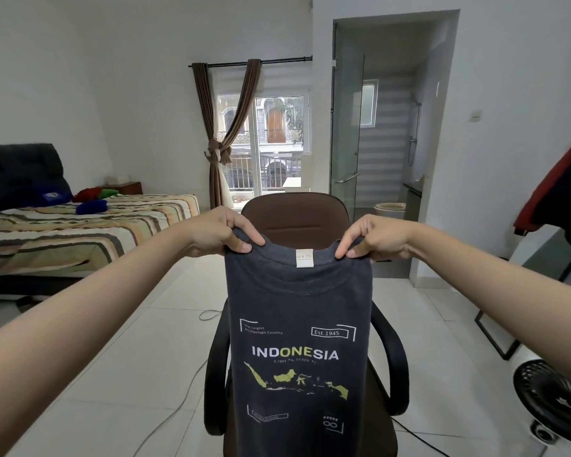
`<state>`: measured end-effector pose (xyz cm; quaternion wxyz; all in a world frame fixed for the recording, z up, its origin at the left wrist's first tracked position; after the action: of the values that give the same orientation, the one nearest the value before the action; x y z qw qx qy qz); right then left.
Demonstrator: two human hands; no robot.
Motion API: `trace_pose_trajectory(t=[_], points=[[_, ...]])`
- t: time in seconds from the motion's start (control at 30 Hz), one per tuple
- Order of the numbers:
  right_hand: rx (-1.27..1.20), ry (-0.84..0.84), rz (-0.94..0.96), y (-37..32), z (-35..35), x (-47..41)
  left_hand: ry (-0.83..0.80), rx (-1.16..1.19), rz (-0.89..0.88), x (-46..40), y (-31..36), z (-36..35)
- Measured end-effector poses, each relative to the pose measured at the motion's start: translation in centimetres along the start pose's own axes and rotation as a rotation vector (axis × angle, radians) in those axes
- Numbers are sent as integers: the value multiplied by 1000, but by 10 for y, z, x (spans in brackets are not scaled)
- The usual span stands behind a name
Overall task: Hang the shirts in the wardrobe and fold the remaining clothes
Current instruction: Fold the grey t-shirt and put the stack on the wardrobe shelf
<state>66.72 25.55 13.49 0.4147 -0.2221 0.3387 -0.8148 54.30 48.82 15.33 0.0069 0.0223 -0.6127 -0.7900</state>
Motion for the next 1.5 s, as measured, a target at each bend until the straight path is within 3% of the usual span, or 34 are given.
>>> trace_pose_trajectory(t=[0.1,0.4,0.7,1.2,1.5], points=[[-95,-36,30,0,1,1,12,48,-24,1,4,0],[-218,134,149,-20,18,2,44,136,-151,-6,16,11],[-119,295,125,-12,42,-22,32,-25,-105,-47,19,18],[-76,349,119,68,113,-181,176,-160,-47,-213,-6,64],[-220,306,103,125,151,-271,217,-157,-20,-304,-25,83]])
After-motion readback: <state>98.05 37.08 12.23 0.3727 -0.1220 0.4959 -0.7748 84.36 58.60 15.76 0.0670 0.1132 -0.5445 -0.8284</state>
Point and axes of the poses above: each hand's wrist, its own x-axis away from the middle knuckle, its own z-axis out of the back of the hand, y = z × x, the point moved 5 cm from there along -x, towards the middle knuckle, and after that the axes turned 12 degrees about x, right-handed, at the moved point
